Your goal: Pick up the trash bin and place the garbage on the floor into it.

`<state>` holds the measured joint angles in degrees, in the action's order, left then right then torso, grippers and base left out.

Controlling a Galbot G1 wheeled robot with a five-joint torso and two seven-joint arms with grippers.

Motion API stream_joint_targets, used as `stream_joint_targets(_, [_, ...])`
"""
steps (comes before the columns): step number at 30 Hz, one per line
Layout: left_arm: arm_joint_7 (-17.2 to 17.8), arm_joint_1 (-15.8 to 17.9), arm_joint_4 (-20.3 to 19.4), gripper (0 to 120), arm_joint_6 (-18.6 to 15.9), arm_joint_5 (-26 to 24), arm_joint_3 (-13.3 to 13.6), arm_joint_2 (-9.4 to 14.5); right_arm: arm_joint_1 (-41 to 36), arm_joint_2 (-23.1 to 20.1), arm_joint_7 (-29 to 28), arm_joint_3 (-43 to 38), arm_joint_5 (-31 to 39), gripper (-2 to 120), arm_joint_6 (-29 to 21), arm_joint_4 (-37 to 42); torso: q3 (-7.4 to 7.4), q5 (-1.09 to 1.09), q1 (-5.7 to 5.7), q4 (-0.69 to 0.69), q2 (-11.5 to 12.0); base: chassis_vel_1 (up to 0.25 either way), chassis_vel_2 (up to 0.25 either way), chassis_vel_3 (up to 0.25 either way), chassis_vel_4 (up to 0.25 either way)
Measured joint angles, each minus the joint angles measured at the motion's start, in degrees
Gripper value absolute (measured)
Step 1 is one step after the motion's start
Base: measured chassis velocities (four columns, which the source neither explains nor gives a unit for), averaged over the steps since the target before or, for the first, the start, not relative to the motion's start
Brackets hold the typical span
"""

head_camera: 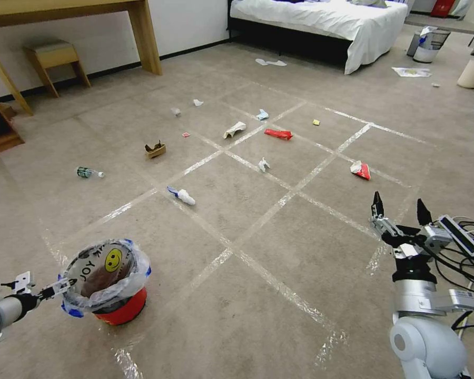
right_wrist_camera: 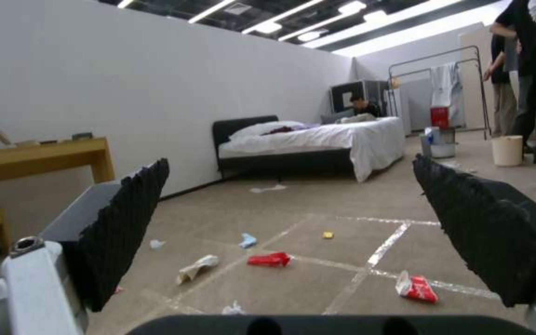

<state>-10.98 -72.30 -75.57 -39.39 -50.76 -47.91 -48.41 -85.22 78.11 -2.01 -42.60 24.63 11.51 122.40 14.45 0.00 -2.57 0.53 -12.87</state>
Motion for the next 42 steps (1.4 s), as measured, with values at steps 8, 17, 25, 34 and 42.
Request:
stream_joint_targets(8, [0.2, 1.9, 2.2, 100, -0.1, 0.6, 1.4, -0.8, 0.2, -0.3, -0.1, -0.2, 0.3, 100, 0.0, 0.0, 0.0, 0.0, 0.0, -0.01, 0.0, 0.0, 0.0, 0.0, 0.0])
stream_joint_targets(17, [0.2, 3.9, 3.8, 91, -0.2, 0.9, 2.6, -1.5, -0.1, -0.4, -0.1, -0.6, 0.5, 100, -0.1, 0.2, 0.0, 0.0, 0.0, 0.0, 0.0, 0.0, 0.0, 0.0, 0.0])
stream_joint_targets(25, [0.1, 4.7, 4.5, 66, -0.3, 1.1, 3.6, -1.7, -0.3, -0.3, -0.1, -0.8, 0.5, 100, 0.2, 0.2, 0.0, 0.0, 0.0, 0.0, 0.0, 0.0, 0.0, 0.0, 0.0])
stream_joint_targets(34, [0.0, 4.5, 4.3, 27, -0.3, 1.6, 3.7, -1.9, -0.3, -0.2, -0.1, -0.8, 0.5, 100, 0.4, 0.1, 0.0, 0.0, 0.0, -0.01, 0.0, 0.0, 0.0, 0.0, 0.0])
stream_joint_targets(42, [-0.2, 3.4, 2.8, 0, -0.1, 1.6, 2.6, -1.9, -0.3, -0.2, -0.1, -0.5, 0.4, 100, 0.6, 0.0, 0.01, -0.03, 0.0, 0.0, 0.0, 0.0, 0.0, 0.0, 0.0])
